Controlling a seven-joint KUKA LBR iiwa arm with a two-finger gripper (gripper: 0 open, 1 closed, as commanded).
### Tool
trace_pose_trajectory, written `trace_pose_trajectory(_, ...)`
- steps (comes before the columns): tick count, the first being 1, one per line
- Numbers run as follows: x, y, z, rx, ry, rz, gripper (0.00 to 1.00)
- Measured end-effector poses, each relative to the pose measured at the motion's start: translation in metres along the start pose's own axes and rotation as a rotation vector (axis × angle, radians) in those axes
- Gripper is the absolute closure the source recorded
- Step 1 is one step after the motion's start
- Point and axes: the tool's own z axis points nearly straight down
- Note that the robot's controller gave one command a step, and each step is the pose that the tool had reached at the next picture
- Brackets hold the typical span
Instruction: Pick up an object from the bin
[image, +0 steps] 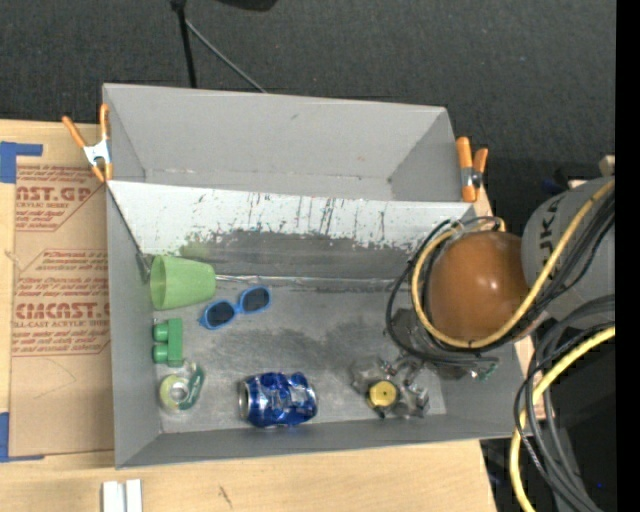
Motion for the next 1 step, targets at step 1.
trace_pose_trajectory(1, -0.0476, 0.0255, -0.1371, 0.001, -0.002, 0.002, 1.0)
